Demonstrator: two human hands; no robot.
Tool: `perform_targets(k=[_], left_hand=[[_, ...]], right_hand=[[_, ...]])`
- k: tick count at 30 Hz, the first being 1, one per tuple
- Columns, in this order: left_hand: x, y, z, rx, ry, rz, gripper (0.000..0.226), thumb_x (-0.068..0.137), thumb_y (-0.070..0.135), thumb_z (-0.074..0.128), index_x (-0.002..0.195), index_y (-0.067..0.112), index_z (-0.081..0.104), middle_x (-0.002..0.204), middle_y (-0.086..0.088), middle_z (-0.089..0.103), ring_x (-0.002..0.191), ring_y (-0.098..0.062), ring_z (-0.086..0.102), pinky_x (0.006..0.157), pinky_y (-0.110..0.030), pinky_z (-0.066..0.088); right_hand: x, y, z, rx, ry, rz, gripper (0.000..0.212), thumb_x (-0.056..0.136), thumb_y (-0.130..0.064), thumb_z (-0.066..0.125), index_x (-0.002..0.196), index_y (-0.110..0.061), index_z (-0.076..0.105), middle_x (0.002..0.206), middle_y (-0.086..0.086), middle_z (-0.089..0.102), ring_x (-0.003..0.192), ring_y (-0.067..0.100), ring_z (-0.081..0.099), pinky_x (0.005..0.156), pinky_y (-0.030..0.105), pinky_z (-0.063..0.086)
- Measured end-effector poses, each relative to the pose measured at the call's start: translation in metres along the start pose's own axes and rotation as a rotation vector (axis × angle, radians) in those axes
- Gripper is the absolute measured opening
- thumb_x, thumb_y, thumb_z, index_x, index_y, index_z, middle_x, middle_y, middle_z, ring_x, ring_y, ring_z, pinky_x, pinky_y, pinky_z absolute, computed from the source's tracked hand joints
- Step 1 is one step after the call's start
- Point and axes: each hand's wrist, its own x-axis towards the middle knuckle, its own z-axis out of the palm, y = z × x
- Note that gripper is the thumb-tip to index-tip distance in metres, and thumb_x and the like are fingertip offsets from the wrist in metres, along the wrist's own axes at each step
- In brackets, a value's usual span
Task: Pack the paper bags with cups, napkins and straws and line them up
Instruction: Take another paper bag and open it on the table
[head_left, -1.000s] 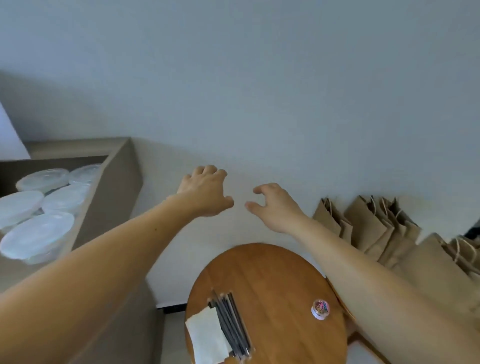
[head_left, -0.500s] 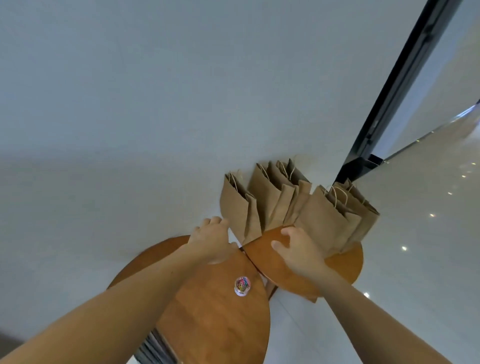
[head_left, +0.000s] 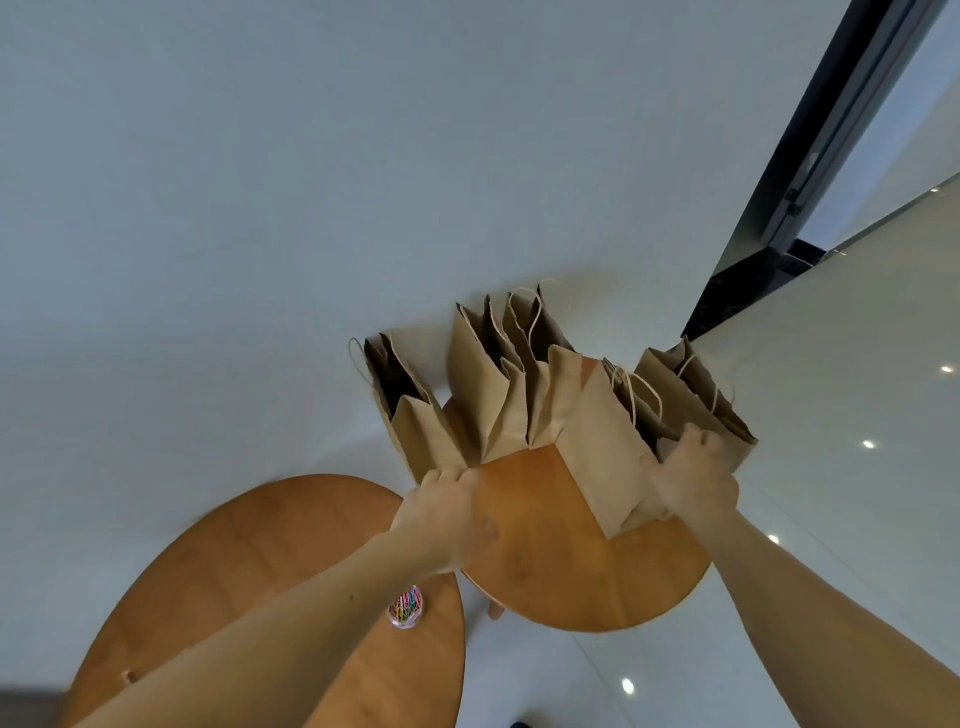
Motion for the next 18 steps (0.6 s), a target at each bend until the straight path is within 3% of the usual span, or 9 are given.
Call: perform_targets(k=[3,5,8,11,18], left_hand=[[0.007,0.001,0.008,0.002,-0.044,-0.041,0.067,0.092,0.043,0.054,0.150,0.020,0.031,0.154,-0.003,0.033,0.140,-0.025,0.032,0.111,-0.041,0.037],[0.011,-0.001,0.009,-0.012,-0.051,-0.066,0.068,0.092,0.043,0.055,0.151,0.023,0.030,0.155,-0.001,0.032,0.140,-0.024,0.033,0.110,-0.041,0.038],[0.013,-0.005,0.008,-0.040,-0.038,-0.090,0.067,0.091,0.043,0.057,0.151,0.026,0.031,0.154,0.001,0.035,0.138,-0.022,0.035,0.109,-0.040,0.039],[0.011,-0.011,0.006,-0.069,-0.012,-0.097,0.066,0.090,0.042,0.057,0.150,0.027,0.034,0.152,0.002,0.037,0.137,-0.021,0.037,0.108,-0.039,0.040],[-0.012,-0.043,0.012,-0.129,0.018,-0.114,0.062,0.087,0.048,0.054,0.144,0.030,0.038,0.144,0.001,0.046,0.126,-0.022,0.046,0.098,-0.037,0.045]], right_hand=[[0.025,0.006,0.008,-0.083,-0.059,0.009,0.051,0.094,-0.053,0.051,0.125,-0.013,0.040,0.124,0.011,0.048,0.103,0.030,0.057,0.084,0.044,0.050],[0.033,0.011,0.011,-0.110,-0.076,-0.041,0.031,0.098,-0.045,0.048,0.108,-0.015,0.047,0.099,0.005,0.057,0.086,0.024,0.059,0.078,0.040,0.053],[0.032,0.014,0.010,-0.180,-0.061,-0.112,0.017,0.100,-0.030,0.046,0.087,-0.020,0.051,0.073,-0.003,0.052,0.067,0.014,0.052,0.064,0.032,0.048],[0.017,0.004,0.000,-0.217,-0.071,-0.161,0.023,0.097,-0.025,0.047,0.075,-0.023,0.045,0.070,-0.003,0.053,0.065,0.014,0.053,0.057,0.028,0.041],[-0.065,-0.048,-0.048,-0.323,-0.061,-0.363,0.026,0.099,-0.030,0.045,0.074,-0.023,0.044,0.069,-0.008,0.053,0.061,0.010,0.055,0.051,0.024,0.037]])
